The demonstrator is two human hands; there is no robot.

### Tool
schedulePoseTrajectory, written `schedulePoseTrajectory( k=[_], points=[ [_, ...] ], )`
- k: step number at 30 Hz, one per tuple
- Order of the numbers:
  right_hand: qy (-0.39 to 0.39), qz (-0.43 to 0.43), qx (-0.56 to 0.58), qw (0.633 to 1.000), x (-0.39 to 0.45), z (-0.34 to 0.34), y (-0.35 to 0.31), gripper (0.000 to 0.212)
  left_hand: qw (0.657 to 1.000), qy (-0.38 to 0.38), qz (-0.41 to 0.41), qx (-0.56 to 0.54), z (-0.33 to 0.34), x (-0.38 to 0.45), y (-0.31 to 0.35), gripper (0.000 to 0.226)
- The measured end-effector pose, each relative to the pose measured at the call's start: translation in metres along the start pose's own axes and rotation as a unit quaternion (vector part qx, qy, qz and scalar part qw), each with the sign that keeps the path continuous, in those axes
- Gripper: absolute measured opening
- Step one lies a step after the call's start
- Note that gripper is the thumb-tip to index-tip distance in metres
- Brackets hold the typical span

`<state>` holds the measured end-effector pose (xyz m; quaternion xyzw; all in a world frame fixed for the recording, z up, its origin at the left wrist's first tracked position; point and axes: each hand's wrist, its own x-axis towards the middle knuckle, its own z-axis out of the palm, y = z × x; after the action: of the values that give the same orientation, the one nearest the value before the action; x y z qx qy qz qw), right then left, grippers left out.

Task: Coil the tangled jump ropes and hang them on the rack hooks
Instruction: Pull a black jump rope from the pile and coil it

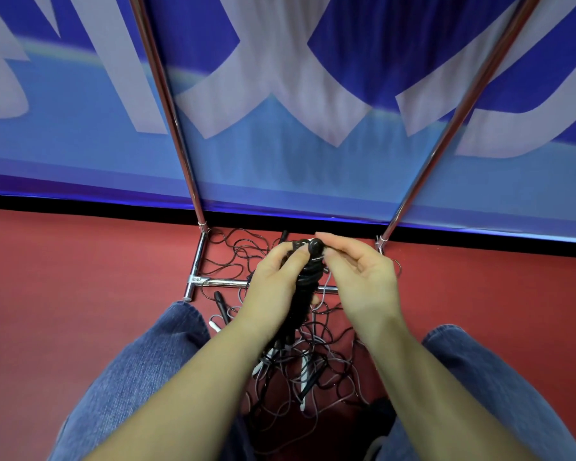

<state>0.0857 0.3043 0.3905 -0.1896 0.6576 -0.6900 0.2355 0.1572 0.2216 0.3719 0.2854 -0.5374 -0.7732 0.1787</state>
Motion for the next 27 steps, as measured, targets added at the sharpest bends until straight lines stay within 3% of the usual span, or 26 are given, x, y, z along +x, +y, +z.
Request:
schedulePoseTrajectory(
  k=[2,6,10,13,16,24,27],
  points=[
    [-0.006,-0.003,0.006,1.000,-0.001,0.002,0.001,0.022,1.000,-0.002,0.011,0.006,0.000,0.002,-0.004,0.012],
    [0.045,-0.001,0.042,0.998,-0.002,0.007,0.004,0.017,0.999,-0.004,0.037,0.012,0.004,0.002,-0.010,0.024],
    [0.118,-0.016,0.051,0.992,-0.008,0.013,0.007,0.018,0.998,0.018,0.055,0.038,0.005,0.001,-0.011,0.011],
    [0.152,0.034,0.103,0.982,-0.004,0.009,0.003,0.021,0.996,0.008,0.062,0.059,0.010,-0.005,-0.010,0.011],
    [0.141,0.104,0.166,0.970,-0.005,0.002,-0.009,0.021,0.994,-0.009,0.063,0.089,0.012,-0.017,-0.003,0.009],
    [0.120,0.191,0.161,0.961,-0.017,-0.017,-0.026,0.027,0.982,-0.031,0.109,0.153,0.025,-0.056,0.006,0.013],
    [0.108,0.191,0.168,0.961,-0.025,-0.019,-0.042,0.029,0.979,-0.029,0.136,0.148,0.033,-0.076,0.013,0.029]
  ],
)
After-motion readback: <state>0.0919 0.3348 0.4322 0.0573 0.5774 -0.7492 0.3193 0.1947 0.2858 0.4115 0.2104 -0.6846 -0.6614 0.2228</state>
